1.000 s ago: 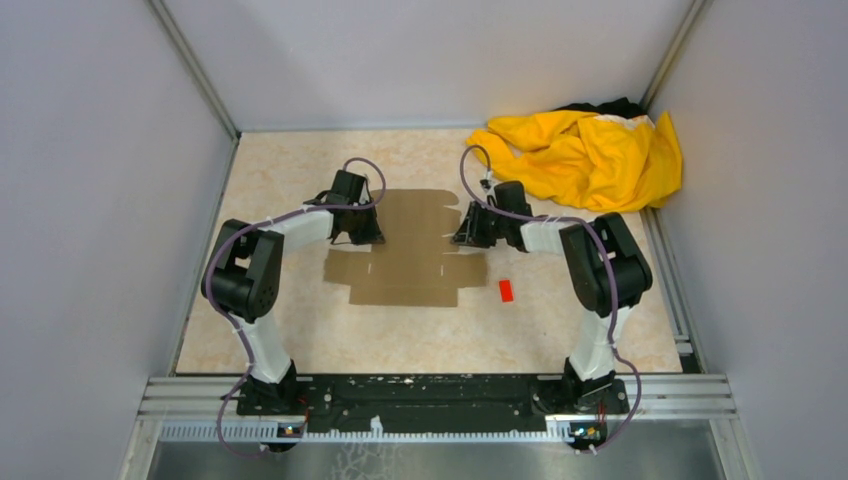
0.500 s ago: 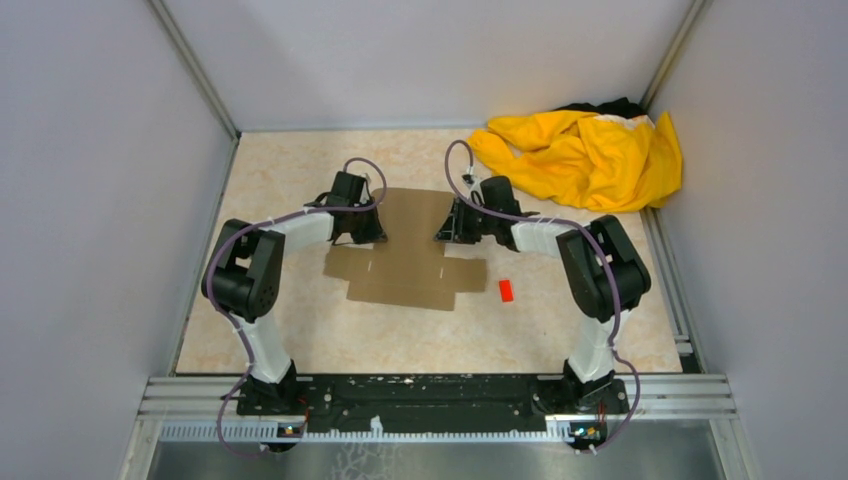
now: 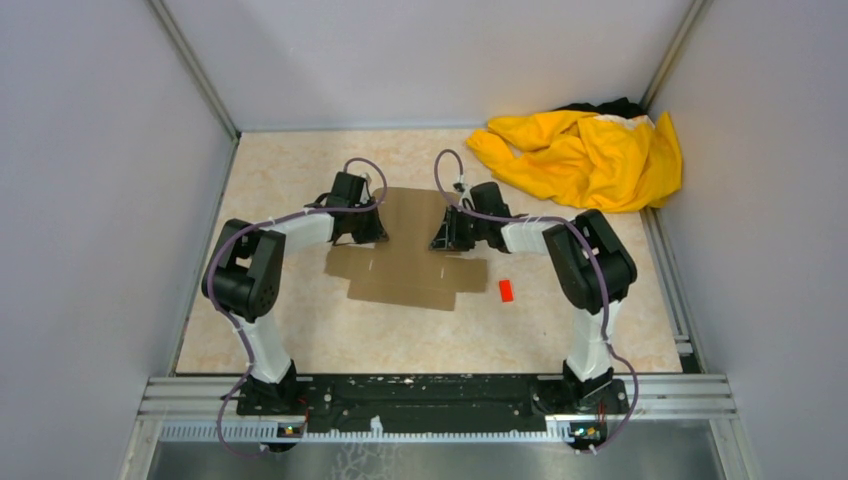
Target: Fold the paper box
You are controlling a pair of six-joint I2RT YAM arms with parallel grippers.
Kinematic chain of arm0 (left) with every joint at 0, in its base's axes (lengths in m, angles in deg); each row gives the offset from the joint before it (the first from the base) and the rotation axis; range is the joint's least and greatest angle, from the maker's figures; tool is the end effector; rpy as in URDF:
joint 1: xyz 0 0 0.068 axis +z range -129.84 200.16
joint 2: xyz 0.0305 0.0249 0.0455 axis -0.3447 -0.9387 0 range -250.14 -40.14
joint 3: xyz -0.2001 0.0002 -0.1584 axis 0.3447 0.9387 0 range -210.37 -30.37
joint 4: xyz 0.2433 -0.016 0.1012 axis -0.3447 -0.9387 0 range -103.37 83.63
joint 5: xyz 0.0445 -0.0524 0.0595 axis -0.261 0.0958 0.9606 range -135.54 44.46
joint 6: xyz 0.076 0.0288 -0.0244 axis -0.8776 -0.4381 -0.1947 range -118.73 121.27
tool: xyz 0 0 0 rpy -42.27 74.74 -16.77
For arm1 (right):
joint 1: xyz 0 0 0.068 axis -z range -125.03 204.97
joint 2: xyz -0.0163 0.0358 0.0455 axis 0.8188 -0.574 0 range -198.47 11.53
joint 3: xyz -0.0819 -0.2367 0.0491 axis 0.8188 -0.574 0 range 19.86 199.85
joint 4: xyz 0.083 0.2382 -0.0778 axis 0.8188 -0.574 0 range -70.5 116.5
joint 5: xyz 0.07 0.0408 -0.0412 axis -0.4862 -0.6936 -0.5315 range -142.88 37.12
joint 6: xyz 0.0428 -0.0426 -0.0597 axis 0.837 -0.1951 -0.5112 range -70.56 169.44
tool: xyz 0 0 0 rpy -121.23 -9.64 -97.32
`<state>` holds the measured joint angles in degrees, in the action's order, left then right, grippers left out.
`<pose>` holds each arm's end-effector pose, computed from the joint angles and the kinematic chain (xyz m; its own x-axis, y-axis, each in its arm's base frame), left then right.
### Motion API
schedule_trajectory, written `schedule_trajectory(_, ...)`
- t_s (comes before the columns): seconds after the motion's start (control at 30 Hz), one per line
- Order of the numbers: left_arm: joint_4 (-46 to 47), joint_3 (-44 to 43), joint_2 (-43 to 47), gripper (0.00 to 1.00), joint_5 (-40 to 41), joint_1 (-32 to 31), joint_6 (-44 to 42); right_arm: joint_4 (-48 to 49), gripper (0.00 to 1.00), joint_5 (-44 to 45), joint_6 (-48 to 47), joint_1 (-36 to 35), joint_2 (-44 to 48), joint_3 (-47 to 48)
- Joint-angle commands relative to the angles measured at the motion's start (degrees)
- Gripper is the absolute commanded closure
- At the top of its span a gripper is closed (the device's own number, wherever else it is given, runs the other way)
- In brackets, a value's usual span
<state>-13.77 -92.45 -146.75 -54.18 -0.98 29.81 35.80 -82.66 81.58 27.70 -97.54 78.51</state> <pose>0.3692 -0.1547 0.1018 -0.8567 -0.1751 -0.4853 0.0384 0.9164 -0.3985 0.3464 0.2203 0.1018 -0.8835 0.0641 -0.4640 -0.3072 0.6685 0.6773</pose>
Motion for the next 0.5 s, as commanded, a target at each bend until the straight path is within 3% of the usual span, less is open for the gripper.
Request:
schedule_trajectory(0.0,-5.62,3.55,-4.84,1.00,2.00,-0.62,-1.03,1.81,0.74,0.62,-0.48,-0.59,-0.62,1.41)
schedule_trajectory(0.1,-5.67,3.55,-5.00,1.00,2.15,-0.58,-1.17,3.52,0.74,0.99,-0.03,-0.59,2.08,-0.21)
schedule_trajectory(0.33,-5.78,3.70,-4.94,1.00,2.31,-0.59,-1.16,-2.57,0.80,3.23,-1.67,0.33,7.82,1.17)
schedule_trajectory(0.4,-5.76,3.81,-4.76,1.00,2.40,-0.65,-1.16,-5.43,0.95,4.84,-2.87,0.89,8.84,1.24)
schedule_trajectory(0.47,-5.72,3.90,-4.56,1.00,2.49,-0.65,-1.03,-8.23,1.00,7.04,-4.01,1.51,9.85,0.89)
